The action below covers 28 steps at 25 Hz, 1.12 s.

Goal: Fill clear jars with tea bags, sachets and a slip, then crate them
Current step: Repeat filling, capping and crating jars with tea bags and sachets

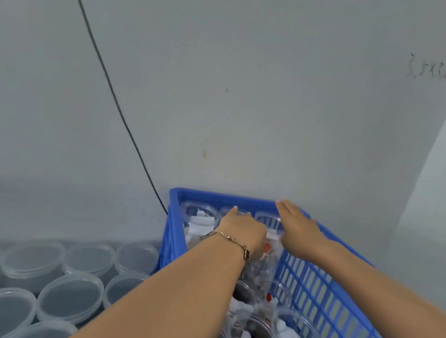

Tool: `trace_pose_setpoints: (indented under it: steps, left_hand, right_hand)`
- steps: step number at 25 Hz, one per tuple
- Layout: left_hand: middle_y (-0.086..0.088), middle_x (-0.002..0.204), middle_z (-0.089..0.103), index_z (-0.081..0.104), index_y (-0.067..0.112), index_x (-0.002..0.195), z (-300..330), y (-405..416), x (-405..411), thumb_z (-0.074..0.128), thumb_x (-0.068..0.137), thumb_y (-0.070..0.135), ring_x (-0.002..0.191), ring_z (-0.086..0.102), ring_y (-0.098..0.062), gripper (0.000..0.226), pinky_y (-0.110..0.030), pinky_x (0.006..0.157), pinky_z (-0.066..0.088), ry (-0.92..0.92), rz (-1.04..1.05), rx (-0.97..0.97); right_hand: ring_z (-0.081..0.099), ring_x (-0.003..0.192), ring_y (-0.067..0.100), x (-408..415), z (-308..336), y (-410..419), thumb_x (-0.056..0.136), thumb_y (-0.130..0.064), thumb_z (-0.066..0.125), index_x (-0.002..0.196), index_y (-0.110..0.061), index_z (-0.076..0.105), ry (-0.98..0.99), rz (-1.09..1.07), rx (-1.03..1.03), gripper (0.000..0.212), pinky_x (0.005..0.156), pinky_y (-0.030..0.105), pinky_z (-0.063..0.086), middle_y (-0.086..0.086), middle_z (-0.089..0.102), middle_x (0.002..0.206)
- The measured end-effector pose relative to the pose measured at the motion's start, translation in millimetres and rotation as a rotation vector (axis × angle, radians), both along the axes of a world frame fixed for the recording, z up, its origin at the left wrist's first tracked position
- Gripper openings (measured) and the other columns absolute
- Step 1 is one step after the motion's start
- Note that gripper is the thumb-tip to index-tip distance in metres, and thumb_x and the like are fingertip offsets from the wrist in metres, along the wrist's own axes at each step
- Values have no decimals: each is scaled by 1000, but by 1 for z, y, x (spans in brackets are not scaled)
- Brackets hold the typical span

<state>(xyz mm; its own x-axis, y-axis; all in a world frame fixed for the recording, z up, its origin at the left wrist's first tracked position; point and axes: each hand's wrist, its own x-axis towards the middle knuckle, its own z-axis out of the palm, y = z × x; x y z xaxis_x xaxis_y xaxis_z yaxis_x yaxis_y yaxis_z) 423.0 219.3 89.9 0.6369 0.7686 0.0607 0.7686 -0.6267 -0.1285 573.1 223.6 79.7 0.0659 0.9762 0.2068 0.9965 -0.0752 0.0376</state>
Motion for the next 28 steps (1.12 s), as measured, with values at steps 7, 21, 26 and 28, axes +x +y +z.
trace_pose_setpoints:
  steps: [7, 21, 26, 28]
  left_hand:
    - [-1, 138, 55, 54, 20, 135, 56, -77, -135, 52, 96, 27, 124, 50, -21, 39, -28, 104, 37, -229, 145, -154]
    - [-6, 146, 44, 44, 16, 141, -11, -237, -432, 63, 90, 39, 130, 44, -25, 59, -32, 107, 30, -285, 721, -346]
    - [-13, 147, 33, 36, 10, 143, -42, -226, -497, 63, 89, 41, 132, 38, -29, 68, -36, 103, 34, -374, 901, -176]
    - [-14, 145, 36, 36, 6, 141, -57, -210, -504, 63, 90, 32, 129, 42, -30, 63, -35, 100, 36, -548, 921, -164]
  right_hand:
    - [55, 106, 9, -79, 68, -99, 89, -13, 55, 127, -22, 58, 159, 374, -46, 39, 82, 13, 39, -4, 58, 129]
    - [57, 107, 13, -306, 15, -221, 91, -17, 54, 116, -20, 64, 163, 646, -261, 27, 81, 17, 38, -4, 63, 118]
    - [59, 86, 0, -348, 0, -178, 91, -18, 57, 100, -27, 64, 485, 619, -434, 15, 70, 11, 48, -8, 65, 106]
    - [62, 94, 7, -361, -13, -150, 93, -14, 55, 102, -23, 62, 732, 514, -501, 15, 81, 27, 50, -3, 65, 111]
